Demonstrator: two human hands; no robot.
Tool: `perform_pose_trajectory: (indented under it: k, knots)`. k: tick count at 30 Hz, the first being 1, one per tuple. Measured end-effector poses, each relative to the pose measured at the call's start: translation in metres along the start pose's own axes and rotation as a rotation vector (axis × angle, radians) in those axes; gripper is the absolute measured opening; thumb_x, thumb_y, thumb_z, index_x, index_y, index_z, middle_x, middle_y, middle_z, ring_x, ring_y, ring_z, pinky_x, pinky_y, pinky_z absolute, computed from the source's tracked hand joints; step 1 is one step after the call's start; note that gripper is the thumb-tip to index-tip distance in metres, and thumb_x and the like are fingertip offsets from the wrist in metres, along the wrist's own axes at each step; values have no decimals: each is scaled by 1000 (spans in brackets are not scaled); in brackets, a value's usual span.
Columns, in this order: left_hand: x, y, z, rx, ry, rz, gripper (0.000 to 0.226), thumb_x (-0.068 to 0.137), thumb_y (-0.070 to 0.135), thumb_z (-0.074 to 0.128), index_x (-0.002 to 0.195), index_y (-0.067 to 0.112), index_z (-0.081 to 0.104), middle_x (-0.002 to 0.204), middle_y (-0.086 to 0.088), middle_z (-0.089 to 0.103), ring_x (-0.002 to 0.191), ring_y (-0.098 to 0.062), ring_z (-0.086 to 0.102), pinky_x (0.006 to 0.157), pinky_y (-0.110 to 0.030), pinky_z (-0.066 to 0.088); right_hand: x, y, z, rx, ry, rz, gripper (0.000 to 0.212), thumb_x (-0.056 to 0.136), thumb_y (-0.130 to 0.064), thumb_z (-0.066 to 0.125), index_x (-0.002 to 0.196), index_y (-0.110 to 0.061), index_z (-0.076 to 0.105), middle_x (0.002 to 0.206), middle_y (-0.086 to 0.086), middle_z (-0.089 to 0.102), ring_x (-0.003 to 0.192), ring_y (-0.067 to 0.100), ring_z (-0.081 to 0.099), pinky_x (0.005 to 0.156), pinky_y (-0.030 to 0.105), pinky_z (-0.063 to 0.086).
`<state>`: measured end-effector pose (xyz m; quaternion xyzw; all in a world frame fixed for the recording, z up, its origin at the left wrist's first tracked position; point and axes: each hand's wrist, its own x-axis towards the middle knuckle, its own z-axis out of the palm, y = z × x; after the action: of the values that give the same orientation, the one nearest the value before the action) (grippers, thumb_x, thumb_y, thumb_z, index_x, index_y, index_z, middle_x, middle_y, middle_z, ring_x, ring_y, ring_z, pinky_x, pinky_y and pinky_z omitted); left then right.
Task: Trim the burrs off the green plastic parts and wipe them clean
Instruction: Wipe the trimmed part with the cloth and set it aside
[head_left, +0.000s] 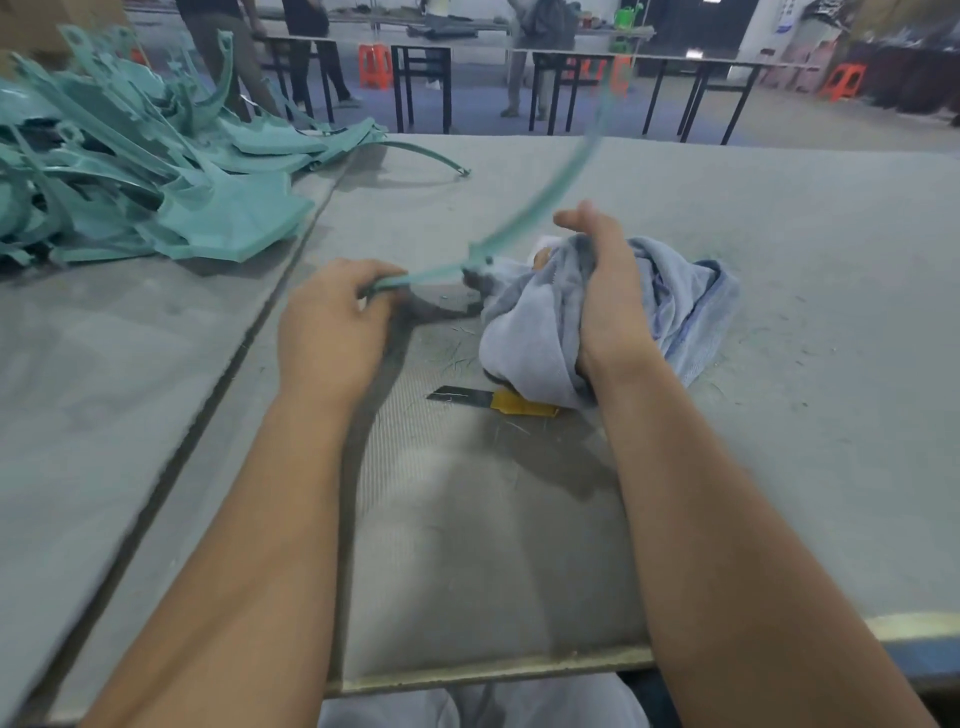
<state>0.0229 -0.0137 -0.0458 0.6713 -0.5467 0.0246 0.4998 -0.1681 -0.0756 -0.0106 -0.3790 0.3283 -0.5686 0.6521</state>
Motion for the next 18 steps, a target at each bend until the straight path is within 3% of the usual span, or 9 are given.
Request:
perform_pose_trajectory:
  k: [2,4,5,6,8,10,13,15,18]
  knots:
    - [3,4,-3,-145,145,-59,13,91,24,61,98,22,72,81,15,67,76,1,59,72,-14,45,-1,2,-1,178,9,11,33,85,-18,54,54,-17,43,55,-5,42,49,12,41,54,25,41]
    - [7,8,-4,-414,195,-189,8,94,24,59,95,23,66,81,16,67,74,4,62,70,-14,49,-1,2,-1,56,5,-41,32,81,-12,47,58,-17,26,51,-7,32,46,11,30,50,26,30]
    - [9,10,-4,-580,170,-293,8,96,21,58,100,20,65,90,10,70,80,-4,69,70,-23,55,0,1,0,-109,18,-75,29,81,-11,46,60,-16,26,50,-8,35,46,11,31,52,28,28]
    - [10,13,-4,-739,111,-405,12,97,16,58,107,17,63,99,3,71,84,-13,72,68,-28,59,2,1,1,-301,47,-120,24,82,-10,48,63,-17,34,52,-8,45,47,11,40,53,29,34]
    - [8,17,-1,-928,-33,-565,27,95,3,58,120,12,54,110,-4,67,86,-23,72,63,-31,59,4,1,2,-573,90,-253,14,86,-11,54,78,-22,52,72,-8,61,65,4,56,65,24,48]
    - [7,20,5,-947,-127,-615,47,88,-10,59,126,15,46,113,-4,64,93,-25,68,62,-36,60,4,4,3,-679,38,-393,17,87,-11,59,82,-28,57,80,-15,62,71,-8,56,69,11,45]
    - [7,22,8,-1015,-119,-652,62,80,-16,54,130,20,46,113,-4,67,92,-26,68,58,-39,59,1,9,2,-757,-66,-472,18,87,-12,63,83,-29,64,79,-21,65,78,-9,59,74,9,46]
    - [10,19,6,-1022,-46,-679,56,79,-11,52,121,26,53,98,4,72,88,-22,68,58,-37,58,1,8,4,-795,-63,-461,18,89,-17,62,84,-33,65,79,-23,66,78,-9,59,74,10,46]
    - [15,10,-6,-1071,23,-747,36,88,9,54,120,25,57,96,5,71,87,-18,67,56,-30,56,4,3,-2,-818,141,-460,14,95,-23,51,91,-34,58,78,-15,60,70,-3,55,60,9,39]
